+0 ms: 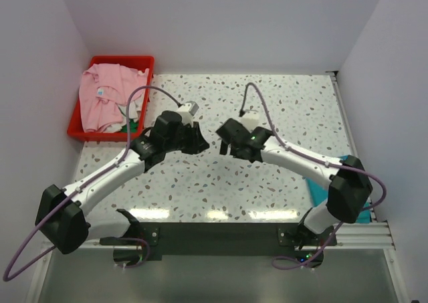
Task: Fold and stack the t-shirts
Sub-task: Reset both grippers
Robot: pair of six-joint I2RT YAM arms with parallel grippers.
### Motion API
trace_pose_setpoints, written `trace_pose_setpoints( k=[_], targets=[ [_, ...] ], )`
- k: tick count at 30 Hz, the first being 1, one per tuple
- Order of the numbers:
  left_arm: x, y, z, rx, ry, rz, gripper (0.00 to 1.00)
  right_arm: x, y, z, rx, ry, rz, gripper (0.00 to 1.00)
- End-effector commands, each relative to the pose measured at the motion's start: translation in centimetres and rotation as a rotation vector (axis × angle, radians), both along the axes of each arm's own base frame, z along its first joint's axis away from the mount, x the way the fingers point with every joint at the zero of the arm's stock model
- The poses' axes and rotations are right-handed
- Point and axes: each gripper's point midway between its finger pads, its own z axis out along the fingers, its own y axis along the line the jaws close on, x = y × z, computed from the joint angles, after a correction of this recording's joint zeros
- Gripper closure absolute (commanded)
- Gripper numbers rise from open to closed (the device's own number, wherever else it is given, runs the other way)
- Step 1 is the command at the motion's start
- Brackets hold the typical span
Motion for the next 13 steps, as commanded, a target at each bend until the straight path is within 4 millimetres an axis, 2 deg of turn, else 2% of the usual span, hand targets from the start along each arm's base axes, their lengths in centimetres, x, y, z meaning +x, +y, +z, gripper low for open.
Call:
trace_pose_setpoints(
  k=[1,2,3,4,5,7,9,10,11,13],
  targets=[
    [0.0,2.3,-0.5,0.055,-0.054,0.061,0.75,-0.5,5.6,1.3,0.013,-0.09,0.177,0.01],
    [-0.1,2.8,-0.2,0.058,-0.07,0.08,0.74,-1.3,6.7,0.6,0.017,-0.088,0.245,0.01],
    [-0.3,3.1,-0.4,0.063,-0.073,0.087,0.74,-1.8,7.0,0.9,0.044,-0.093,0.278,0.01],
    [-0.7,3.6,-1.2,0.079,-0.061,0.093,0.74,-2.4,8.3,0.9,0.111,-0.087,0.339,0.01],
    [-0.9,4.0,-0.8,0.077,-0.078,0.103,0.74,-3.2,7.3,-0.2,0.086,-0.069,0.373,0.01],
    [-1.4,4.7,-1.8,0.091,-0.072,0.11,0.74,-4.0,6.6,1.4,0.123,-0.109,0.409,0.01],
    [-1.9,5.3,-2.3,0.098,-0.071,0.12,0.73,-5.0,5.0,0.9,0.093,-0.102,0.434,0.01],
    [-2.3,5.5,-3.1,0.107,-0.056,0.122,0.73,-5.4,4.4,2.0,0.112,-0.131,0.438,0.01],
    [-2.4,5.6,-3.2,0.106,-0.056,0.125,0.73,-5.8,3.9,1.6,0.098,-0.125,0.456,0.01],
    [-2.4,6.0,-3.6,0.12,-0.053,0.135,0.72,-6.3,2.8,2.4,0.094,-0.143,0.453,0.01]
  ],
)
